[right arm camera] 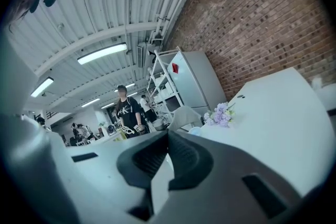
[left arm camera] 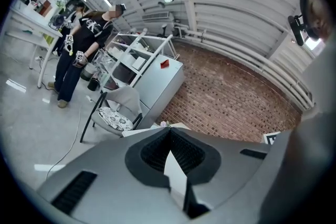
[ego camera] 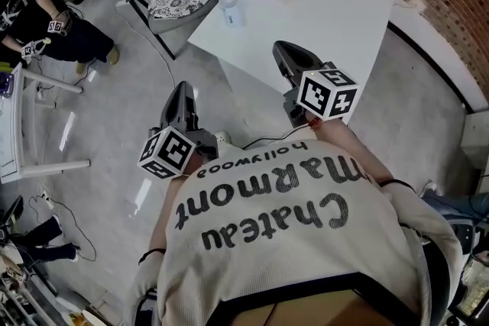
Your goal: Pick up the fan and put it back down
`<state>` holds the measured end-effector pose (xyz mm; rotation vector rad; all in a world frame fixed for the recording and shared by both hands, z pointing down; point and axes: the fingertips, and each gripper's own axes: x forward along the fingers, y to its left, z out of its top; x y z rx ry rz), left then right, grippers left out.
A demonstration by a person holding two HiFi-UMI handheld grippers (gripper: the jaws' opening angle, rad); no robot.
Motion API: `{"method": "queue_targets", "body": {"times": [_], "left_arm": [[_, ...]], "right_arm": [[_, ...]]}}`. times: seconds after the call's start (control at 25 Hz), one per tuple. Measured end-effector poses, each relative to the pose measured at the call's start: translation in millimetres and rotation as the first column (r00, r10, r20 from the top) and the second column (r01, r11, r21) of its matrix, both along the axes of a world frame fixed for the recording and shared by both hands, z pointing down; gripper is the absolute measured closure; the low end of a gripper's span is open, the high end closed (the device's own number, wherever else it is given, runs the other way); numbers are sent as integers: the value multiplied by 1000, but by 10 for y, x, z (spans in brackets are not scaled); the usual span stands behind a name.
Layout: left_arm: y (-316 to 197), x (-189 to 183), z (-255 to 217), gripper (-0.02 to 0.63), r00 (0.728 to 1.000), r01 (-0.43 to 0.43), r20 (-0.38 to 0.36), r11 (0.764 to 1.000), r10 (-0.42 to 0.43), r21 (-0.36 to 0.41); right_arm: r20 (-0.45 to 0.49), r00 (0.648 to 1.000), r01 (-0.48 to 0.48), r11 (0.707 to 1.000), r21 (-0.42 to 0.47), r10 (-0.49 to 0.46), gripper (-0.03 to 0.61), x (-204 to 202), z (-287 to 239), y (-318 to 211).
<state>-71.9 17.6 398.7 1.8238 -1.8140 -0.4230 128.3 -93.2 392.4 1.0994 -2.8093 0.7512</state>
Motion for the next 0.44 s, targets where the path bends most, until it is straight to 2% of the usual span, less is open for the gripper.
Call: {"method": "queue_targets", "body": {"times": [0.44], "left_arm": [[206,60,124,612,1000,13,-2,1000,-13,-16]], "right_arm": [[-15,1000,-4,1000,-17,3,575,113,154,118]]}}
